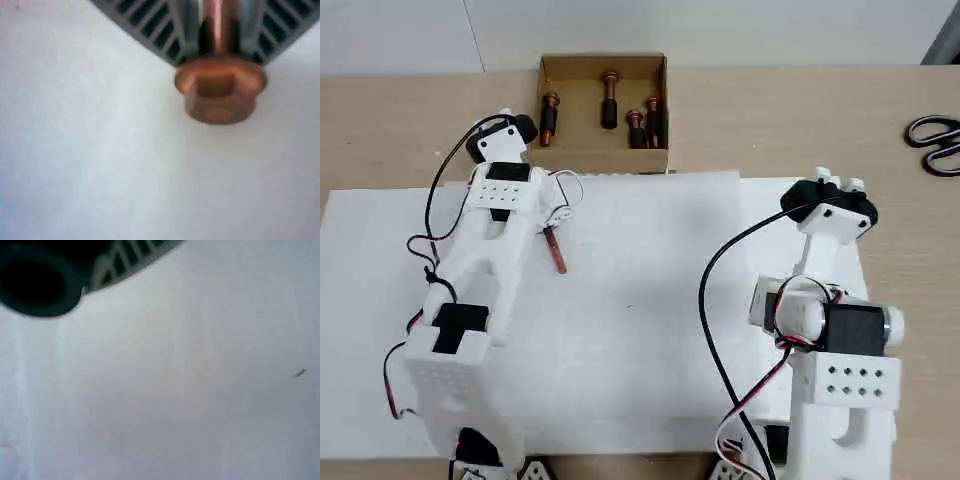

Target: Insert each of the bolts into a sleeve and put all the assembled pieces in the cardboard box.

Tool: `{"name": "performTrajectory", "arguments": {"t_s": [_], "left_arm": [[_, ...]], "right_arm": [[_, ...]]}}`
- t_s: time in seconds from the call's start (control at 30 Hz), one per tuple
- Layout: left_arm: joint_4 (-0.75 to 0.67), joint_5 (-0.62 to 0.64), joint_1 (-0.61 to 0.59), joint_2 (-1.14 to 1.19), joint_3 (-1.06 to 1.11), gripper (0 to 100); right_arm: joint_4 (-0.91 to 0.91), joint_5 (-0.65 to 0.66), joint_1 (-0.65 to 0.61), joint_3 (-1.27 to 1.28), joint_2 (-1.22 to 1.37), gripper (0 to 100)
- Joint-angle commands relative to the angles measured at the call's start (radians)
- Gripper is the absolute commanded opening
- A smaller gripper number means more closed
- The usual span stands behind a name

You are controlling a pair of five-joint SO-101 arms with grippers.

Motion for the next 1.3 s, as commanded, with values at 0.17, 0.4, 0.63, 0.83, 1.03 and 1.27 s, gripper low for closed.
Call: {"name": "performTrajectory", "arguments": {"t_s": [0.17,0.4,0.63,0.83,1.03,1.27], "left_arm": [[0.057,0.002,-0.003,0.034,-0.004,15],[0.049,0.002,-0.008,0.034,-0.005,3],[0.057,0.0,-0.003,0.025,-0.005,0],[0.146,0.0,0.021,-0.052,-0.081,0],[0.265,-0.034,0.103,-0.276,-0.185,0],[0.276,-0.112,0.175,-0.577,-0.2,0]], "right_arm": [[-0.008,0.008,0.01,-0.006,-0.019,0.2],[-0.008,0.008,0.01,-0.006,-0.019,0.2],[-0.01,0.008,0.01,-0.006,-0.019,0.2],[-0.013,0.008,0.008,-0.031,-0.021,0.2],[-0.008,0.009,0.002,-0.152,-0.021,0.2],[0.001,0.109,0.001,-0.253,-0.022,0.2]]}}
